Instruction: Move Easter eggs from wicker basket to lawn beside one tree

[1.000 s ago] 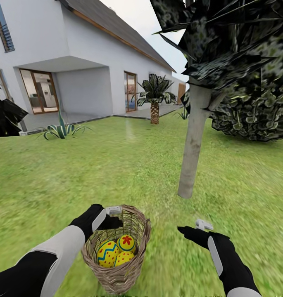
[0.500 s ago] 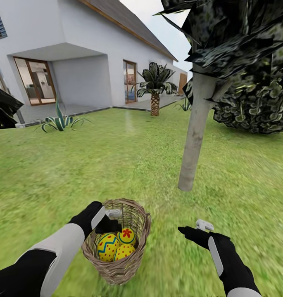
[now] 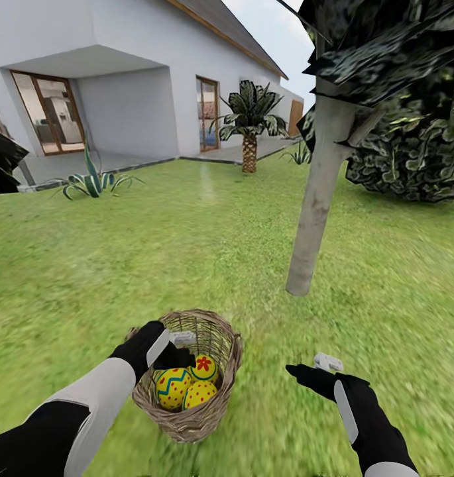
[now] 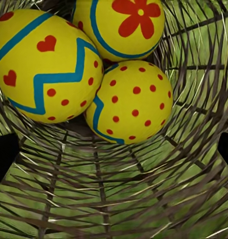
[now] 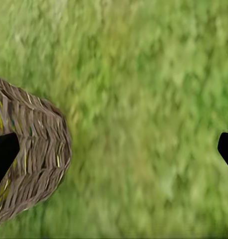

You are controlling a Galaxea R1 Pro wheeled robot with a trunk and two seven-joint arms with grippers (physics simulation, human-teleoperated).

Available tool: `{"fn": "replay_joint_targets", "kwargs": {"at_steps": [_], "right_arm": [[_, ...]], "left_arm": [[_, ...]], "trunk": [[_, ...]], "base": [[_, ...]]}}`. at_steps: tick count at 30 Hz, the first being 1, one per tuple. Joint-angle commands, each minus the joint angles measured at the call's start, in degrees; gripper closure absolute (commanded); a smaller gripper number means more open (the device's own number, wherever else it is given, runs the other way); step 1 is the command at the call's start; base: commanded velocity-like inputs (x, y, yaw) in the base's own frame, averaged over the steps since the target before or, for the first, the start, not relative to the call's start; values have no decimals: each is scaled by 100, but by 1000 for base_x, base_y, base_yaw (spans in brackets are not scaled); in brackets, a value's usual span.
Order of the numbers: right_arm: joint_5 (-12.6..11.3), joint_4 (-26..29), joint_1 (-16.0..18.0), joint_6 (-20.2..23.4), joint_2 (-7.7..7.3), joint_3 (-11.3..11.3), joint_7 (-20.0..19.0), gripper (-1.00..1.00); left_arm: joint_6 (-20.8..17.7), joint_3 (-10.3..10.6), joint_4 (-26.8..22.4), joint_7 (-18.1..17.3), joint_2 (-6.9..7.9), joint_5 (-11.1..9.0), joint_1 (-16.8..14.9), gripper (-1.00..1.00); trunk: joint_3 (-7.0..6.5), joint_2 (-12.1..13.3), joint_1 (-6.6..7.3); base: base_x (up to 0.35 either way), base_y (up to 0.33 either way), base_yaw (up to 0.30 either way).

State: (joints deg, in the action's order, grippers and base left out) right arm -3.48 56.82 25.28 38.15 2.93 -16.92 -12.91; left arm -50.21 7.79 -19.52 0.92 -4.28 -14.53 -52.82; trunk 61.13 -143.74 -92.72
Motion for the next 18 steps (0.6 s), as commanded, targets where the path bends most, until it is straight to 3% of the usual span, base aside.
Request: {"fn": "replay_joint_targets", "kwargs": {"at_steps": [1, 7, 18], "right_arm": [[-34, 3, 4, 34, 6, -22, -2, -100], [-32, -16, 5, 29, 6, -22, 11, -100], [-30, -29, 4, 26, 6, -22, 28, -100]], "left_arm": [[48, 43, -14, 18, 7, -34, -2, -100], [286, -19, -11, 71, 15, -37, -2, -100], [358, -41, -21, 329, 30, -71, -17, -100]], "trunk": [[28, -4, -1], [161, -12, -17], [405, -27, -45]], "base": [[0, 0, 0], [0, 0, 0], [0, 0, 0]]}}
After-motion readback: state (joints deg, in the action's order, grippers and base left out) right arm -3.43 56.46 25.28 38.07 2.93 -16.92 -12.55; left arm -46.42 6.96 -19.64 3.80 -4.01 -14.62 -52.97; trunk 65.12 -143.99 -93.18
